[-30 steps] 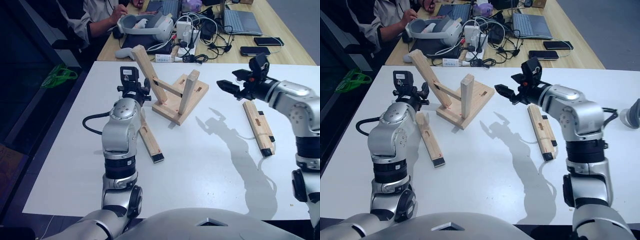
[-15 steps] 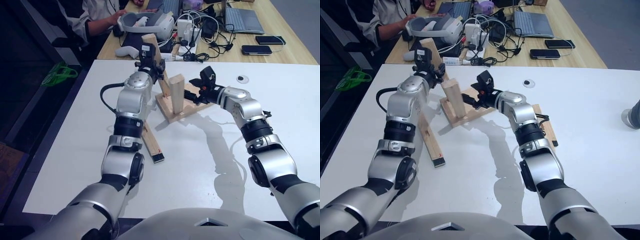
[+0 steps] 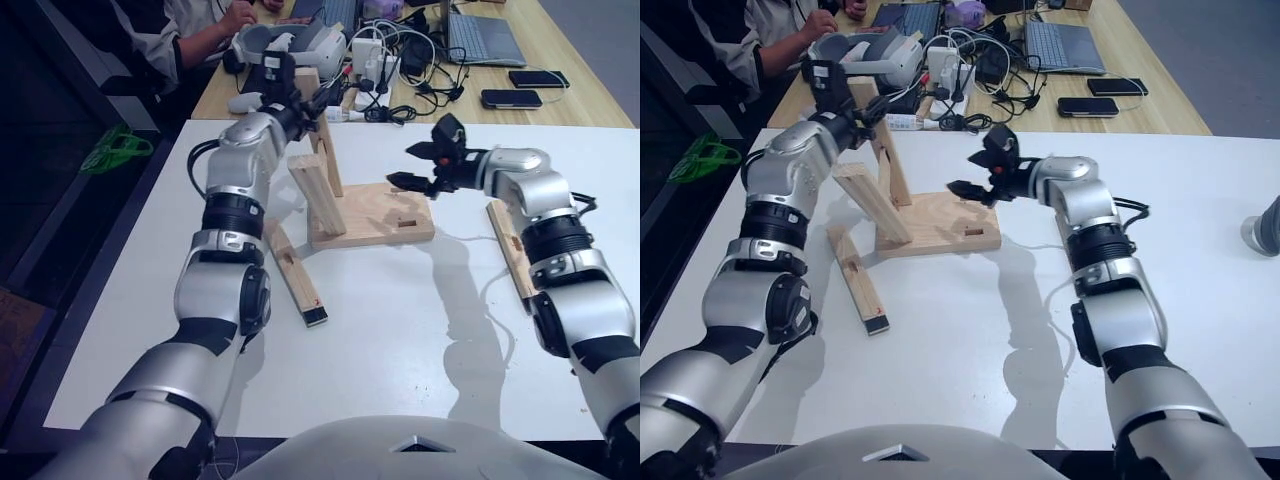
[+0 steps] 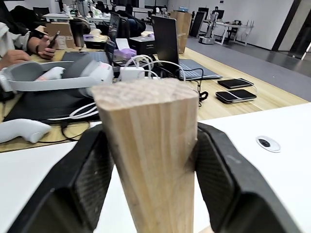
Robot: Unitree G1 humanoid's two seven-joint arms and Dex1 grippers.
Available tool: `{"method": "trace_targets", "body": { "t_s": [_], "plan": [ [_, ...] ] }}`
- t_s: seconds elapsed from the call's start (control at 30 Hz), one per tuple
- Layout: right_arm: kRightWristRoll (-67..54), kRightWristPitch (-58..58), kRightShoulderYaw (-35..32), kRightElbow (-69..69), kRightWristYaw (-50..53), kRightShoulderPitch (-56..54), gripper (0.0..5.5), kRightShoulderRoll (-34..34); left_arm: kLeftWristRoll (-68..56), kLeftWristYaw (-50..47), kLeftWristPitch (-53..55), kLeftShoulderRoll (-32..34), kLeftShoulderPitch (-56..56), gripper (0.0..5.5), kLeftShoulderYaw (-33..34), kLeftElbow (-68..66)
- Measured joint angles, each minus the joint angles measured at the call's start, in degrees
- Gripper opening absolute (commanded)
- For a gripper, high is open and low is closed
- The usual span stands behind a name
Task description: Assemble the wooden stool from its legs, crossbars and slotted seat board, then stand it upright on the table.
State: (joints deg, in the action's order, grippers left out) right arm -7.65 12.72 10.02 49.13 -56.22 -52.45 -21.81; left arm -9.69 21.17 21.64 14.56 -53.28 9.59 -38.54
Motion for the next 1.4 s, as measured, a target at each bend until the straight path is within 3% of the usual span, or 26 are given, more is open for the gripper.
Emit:
{"method": "trace_targets", "body": {
  "t_s": [0.23,0.5,0.63,0.7,0.83,1.0,1.1,1.27,1.4],
  "plan": [
    [8.12,-9.41,0.42,18.65,4.33,-2.15,4.09,-1.51,-6.97,2.62,18.86,4.14,12.92,2.53,1.0,29.1],
    [11.09,-11.46,1.3,20.32,-0.44,0.19,4.09,2.71,-13.43,3.08,27.74,4.58,12.85,2.53,1.19,39.12],
    [11.47,-10.07,3.96,12.34,-11.37,4.28,4.09,-0.88,-13.54,2.07,28.12,8.16,12.85,2.53,4.48,39.05],
    [10.68,-4.3,5.77,0.17,-20.72,9.94,4.09,-5.87,-13.53,2.23,29.1,11.0,13.47,2.53,5.44,39.27],
    [6.21,11.02,6.17,-20.81,-25.98,19.56,4.09,-10.66,-14.78,7.75,31.72,16.26,16.5,2.53,3.82,42.25],
    [-2.99,30.94,5.64,-43.68,-24.15,25.67,4.09,-8.91,-14.84,21.91,32.87,29.18,30.18,2.53,-7.1,51.79],
    [-7.47,37.11,3.77,-48.64,-18.17,23.99,4.09,-3.18,-16.7,25.86,33.86,31.73,33.43,2.53,-9.15,56.27],
    [-8.81,36.59,0.96,-46.09,-4.12,20.31,4.09,6.43,-14.39,28.39,32.5,39.12,38.21,2.53,-10.21,57.05],
    [-8.44,29.17,-0.21,-41.24,-2.76,13.93,4.09,6.46,-15.3,29.03,33.54,40.86,43.91,2.53,-9.94,59.34]
  ]
}}
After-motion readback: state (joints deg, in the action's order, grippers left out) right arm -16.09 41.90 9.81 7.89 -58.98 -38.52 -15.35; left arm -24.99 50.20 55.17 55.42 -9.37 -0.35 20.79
